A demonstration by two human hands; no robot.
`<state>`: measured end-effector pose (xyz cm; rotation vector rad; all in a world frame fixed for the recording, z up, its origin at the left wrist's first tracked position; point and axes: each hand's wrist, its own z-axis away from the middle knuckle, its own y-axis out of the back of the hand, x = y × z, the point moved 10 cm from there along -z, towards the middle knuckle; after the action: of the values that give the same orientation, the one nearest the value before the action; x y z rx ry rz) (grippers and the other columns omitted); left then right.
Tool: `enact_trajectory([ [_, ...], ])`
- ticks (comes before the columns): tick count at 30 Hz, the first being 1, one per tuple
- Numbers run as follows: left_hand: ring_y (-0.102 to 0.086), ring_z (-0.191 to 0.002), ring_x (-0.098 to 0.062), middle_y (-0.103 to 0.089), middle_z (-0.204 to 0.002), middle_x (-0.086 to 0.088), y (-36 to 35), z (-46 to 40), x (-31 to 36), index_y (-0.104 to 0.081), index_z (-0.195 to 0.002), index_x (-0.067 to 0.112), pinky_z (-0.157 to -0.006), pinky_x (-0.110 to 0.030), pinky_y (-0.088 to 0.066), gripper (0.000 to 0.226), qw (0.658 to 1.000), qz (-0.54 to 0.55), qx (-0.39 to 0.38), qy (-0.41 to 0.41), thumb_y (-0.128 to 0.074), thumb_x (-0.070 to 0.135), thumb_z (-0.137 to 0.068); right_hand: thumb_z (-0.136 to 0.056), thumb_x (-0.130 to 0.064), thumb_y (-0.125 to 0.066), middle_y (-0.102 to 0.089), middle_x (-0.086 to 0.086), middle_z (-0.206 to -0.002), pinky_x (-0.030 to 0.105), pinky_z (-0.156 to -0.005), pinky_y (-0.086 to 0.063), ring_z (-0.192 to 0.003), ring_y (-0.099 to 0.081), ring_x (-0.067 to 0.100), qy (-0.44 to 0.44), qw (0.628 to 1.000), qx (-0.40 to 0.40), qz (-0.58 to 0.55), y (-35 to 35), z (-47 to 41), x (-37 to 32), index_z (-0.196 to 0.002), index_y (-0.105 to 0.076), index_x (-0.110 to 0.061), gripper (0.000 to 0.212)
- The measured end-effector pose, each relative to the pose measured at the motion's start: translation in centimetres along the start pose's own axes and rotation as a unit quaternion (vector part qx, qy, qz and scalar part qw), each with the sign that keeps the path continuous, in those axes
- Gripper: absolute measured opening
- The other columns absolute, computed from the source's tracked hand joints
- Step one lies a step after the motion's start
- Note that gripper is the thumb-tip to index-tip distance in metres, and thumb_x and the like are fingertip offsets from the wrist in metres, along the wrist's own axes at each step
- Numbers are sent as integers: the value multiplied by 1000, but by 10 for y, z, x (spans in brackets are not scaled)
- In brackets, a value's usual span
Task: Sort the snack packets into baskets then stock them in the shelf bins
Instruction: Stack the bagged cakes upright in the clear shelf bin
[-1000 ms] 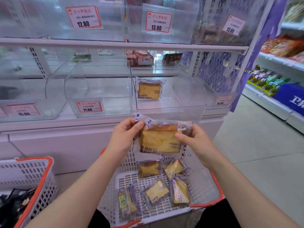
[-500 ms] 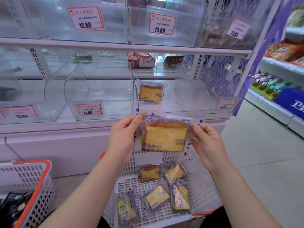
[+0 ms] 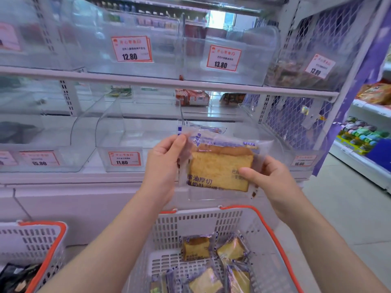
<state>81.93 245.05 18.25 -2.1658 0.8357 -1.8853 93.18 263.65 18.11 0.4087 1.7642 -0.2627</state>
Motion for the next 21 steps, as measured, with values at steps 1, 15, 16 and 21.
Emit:
enact_trajectory([
  [1,-63,-72,-3,-69,-77,8,1,-9,7,-67,-89,20,-67,-17,-52,19,999,-45,-2,-18,-51,12,-93,-78,-1,-67,-73,-11,-77,13,-60,-51,-72,-68,1,7,1000,5,2,4,-10,-7,-91,-65,-19,22],
  [15,-57,-99,-1,-61,-100,17,10,-82,-43,-58,-102,28,-98,-30,-44,22,956,-280,-51,75,-67,25,-83,-76,8,-69,-58,9,-77,25,-53,-49,-60,-54,17,-182,979,73,57,11,-164,72,-77,-51,-11,27],
  [16,-57,-101,-1,-62,-104,16,12,-85,-46,-59,-106,28,-100,-31,-43,26,958,-271,-51,80,-68,24,-82,-76,7,-70,-58,8,-76,26,-56,-49,-61,-54,17,-184,979,64,65,8,-172,78,-77,-51,-13,28],
  [21,-58,-106,0,-63,-120,10,17,-95,-55,-59,-122,23,-96,-27,-45,41,964,-238,-66,102,-66,22,-82,-73,4,-74,-59,5,-82,25,-52,-44,-66,-55,15,-233,960,16,155,0,-202,119,-90,-55,-11,30],
])
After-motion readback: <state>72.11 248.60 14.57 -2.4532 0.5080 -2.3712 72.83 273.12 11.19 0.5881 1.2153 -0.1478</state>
